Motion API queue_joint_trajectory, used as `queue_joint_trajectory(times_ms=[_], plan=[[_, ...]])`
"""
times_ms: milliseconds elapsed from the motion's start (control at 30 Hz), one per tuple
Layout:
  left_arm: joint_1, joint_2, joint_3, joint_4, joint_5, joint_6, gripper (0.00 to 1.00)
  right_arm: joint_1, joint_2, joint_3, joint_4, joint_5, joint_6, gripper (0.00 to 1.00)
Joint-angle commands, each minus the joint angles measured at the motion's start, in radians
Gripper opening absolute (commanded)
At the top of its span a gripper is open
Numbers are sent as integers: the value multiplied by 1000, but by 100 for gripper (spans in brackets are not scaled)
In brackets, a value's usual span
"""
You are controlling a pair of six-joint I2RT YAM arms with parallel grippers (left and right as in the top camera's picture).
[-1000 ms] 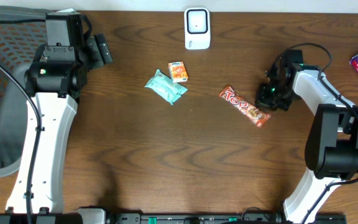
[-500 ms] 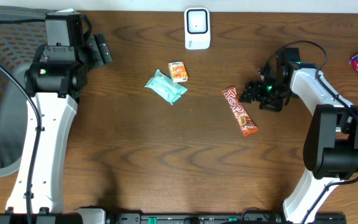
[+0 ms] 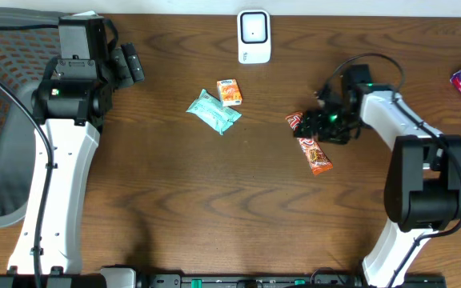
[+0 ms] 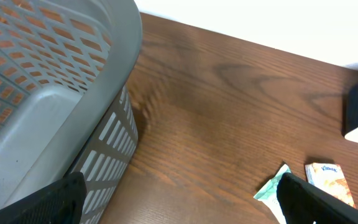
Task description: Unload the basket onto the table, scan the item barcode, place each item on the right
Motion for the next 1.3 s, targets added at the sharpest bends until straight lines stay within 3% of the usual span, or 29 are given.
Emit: queue_joint_trajectory(times_ms=[0, 67, 267, 500, 633, 800, 867, 900, 933, 1133, 1267], plan=[[5, 8, 2, -2, -13, -13, 98, 31, -11, -36, 0, 26, 3, 77], [5, 8, 2, -2, -13, -13, 98, 39, -11, -51, 0, 68, 22, 73], [5, 8, 2, -2, -13, -13, 98, 67, -11, -103, 38, 82, 66, 47], [5, 8, 2, -2, -13, -13, 98, 127, -11, -158, 145, 116, 192, 56], [5, 8, 2, -2, -13, -13, 98, 156, -11, -173, 167, 237, 323, 52], [5, 8, 2, -2, -13, -13, 98, 174, -11, -186, 180, 345, 437, 36], [5, 8, 2, -2, -13, -13, 98, 178, -11, -195, 204, 344, 446, 23], [5, 8, 2, -2, -13, -13, 98, 179, -11, -198, 211, 344, 452, 8], [5, 8, 2, -2, -13, -13, 98, 180, -11, -198, 215, 344, 455, 1], [5, 8, 2, -2, -13, -13, 98, 182, -12, -164, 262, 280, 455, 1], [5, 8, 2, -2, -13, -13, 98, 180, -18, -37, 264, 205, 410, 1]])
